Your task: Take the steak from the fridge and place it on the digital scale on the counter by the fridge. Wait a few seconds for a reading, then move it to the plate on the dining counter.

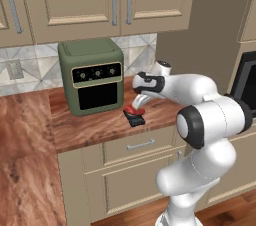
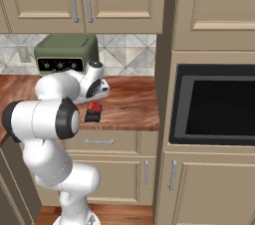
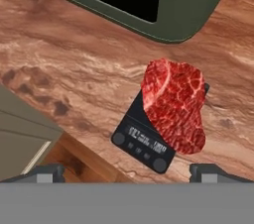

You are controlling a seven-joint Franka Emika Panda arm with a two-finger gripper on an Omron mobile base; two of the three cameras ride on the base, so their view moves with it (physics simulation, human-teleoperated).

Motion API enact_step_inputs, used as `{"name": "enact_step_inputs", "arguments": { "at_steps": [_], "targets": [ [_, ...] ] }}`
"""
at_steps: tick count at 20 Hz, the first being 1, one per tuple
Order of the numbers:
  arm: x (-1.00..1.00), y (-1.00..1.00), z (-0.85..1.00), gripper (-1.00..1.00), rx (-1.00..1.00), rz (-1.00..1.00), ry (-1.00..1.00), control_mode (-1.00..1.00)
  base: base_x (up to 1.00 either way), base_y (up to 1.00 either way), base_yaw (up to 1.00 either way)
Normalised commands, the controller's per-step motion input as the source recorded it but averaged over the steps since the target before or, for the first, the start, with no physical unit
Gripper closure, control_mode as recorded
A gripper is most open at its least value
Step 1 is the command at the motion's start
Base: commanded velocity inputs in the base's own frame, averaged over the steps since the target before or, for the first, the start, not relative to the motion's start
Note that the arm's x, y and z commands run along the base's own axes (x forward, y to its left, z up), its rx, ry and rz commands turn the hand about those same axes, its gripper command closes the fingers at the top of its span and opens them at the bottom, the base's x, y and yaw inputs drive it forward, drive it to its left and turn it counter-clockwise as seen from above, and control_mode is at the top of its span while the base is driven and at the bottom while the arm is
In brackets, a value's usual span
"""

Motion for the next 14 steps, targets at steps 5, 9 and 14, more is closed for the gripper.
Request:
{"name": "enact_step_inputs", "arguments": {
  "at_steps": [5,9,14],
  "targets": [
    [0.06,0.00,-0.17,-1.00,-0.13,-0.02,0.00,-1.00,0.00,0.00,0.00],
    [0.21,0.00,-0.05,-1.00,-0.07,-0.01,0.00,-1.00,0.00,0.00,0.00],
    [0.28,0.00,0.00,-1.00,-0.02,0.00,0.01,-1.00,0.00,0.00,0.00]
  ]
}}
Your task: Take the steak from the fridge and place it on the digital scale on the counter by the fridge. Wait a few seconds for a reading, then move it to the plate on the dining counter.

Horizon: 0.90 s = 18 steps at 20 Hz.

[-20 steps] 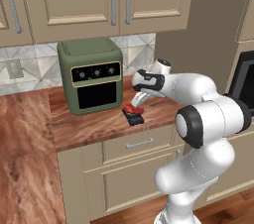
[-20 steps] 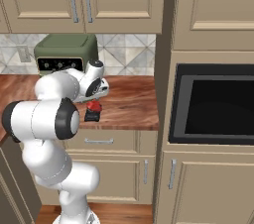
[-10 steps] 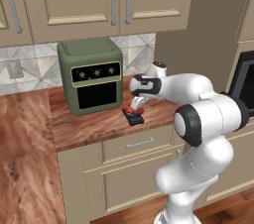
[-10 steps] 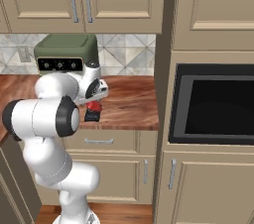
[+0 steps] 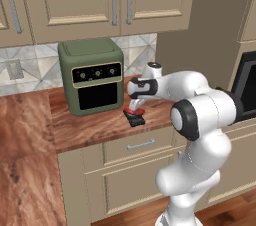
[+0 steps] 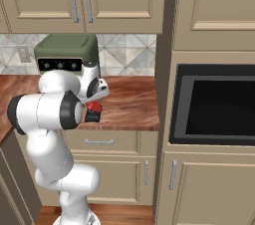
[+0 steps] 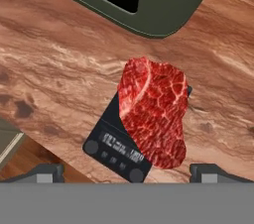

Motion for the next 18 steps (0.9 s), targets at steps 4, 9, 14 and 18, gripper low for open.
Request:
{"name": "enact_step_inputs", "arguments": {
  "at_steps": [4,9,14,18],
  "targets": [
    [0.11,-0.01,-0.04,-1.00,-0.06,0.00,0.00,-1.00,0.00,0.00,0.00],
    [0.00,-0.01,-0.02,-1.00,-0.06,0.00,0.00,-1.00,0.00,0.00,0.00],
    [0.00,0.00,0.00,-1.00,-0.04,0.00,0.00,-1.00,0.00,0.00,0.00],
    [0.00,0.00,-0.03,-1.00,-0.02,0.00,0.00,-1.00,0.00,0.00,0.00]
  ]
}}
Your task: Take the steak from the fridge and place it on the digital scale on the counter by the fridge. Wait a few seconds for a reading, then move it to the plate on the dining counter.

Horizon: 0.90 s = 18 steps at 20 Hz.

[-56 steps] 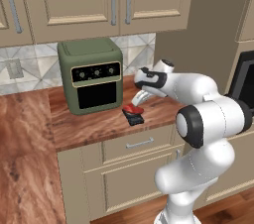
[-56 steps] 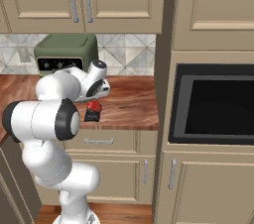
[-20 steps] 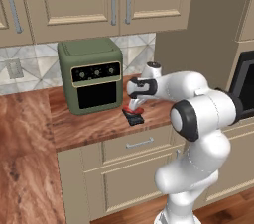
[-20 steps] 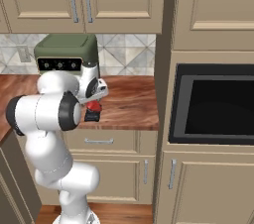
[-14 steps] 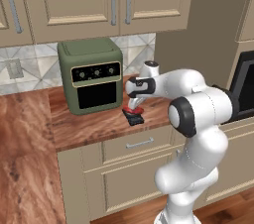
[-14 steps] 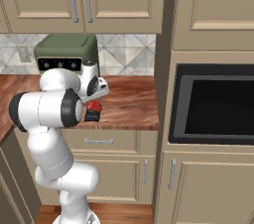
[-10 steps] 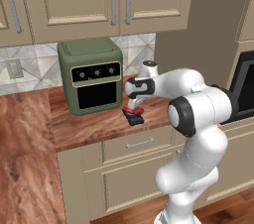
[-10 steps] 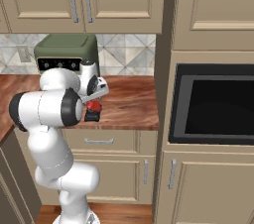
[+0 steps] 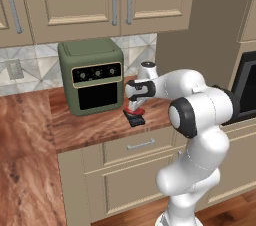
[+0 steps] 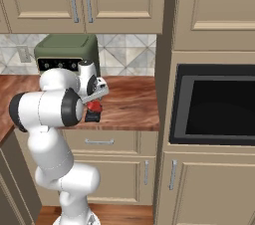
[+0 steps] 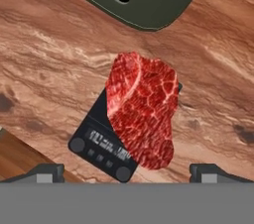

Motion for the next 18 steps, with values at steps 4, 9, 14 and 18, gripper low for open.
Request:
{"name": "enact_step_inputs", "arguments": {
  "at_steps": [4,9,14,18],
  "targets": [
    [0.00,-0.03,-0.06,-1.00,-0.01,0.00,0.00,-1.00,0.00,0.00,0.00],
    [0.00,-0.05,-0.09,-1.00,0.00,0.00,0.00,-1.00,0.00,0.00,0.00],
    [0.00,-0.07,-0.12,-1.00,0.00,0.00,0.00,-1.00,0.00,0.00,0.00],
    [0.00,-0.03,-0.11,-1.00,0.00,0.00,-0.01,-1.00,0.00,0.00,0.00]
  ]
}}
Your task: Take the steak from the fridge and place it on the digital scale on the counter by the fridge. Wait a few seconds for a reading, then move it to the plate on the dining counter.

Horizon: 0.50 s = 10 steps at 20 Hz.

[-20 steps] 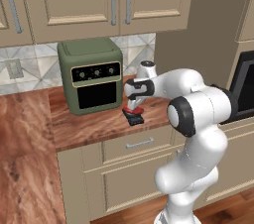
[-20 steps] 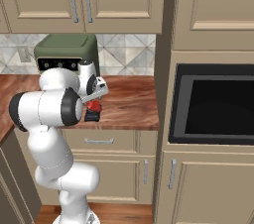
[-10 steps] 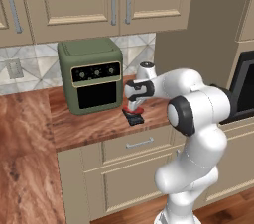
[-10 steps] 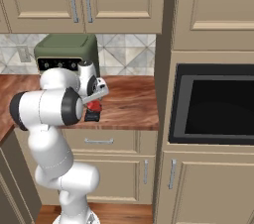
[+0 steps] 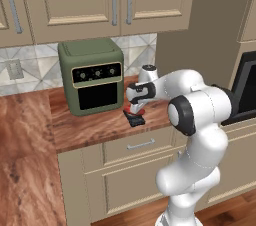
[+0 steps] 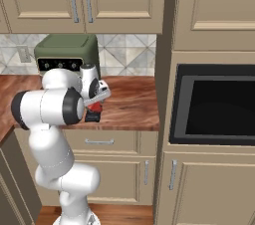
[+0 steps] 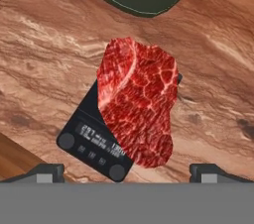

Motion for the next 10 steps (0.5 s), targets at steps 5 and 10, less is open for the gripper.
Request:
{"name": "enact_step_inputs", "arguments": {
  "at_steps": [5,10],
  "targets": [
    [0.06,0.00,-0.10,-1.00,0.00,0.00,0.00,-1.00,0.00,0.00,0.00],
    [0.11,0.00,-0.09,-1.00,0.00,0.00,0.00,-1.00,0.00,0.00,0.00]
  ]
}}
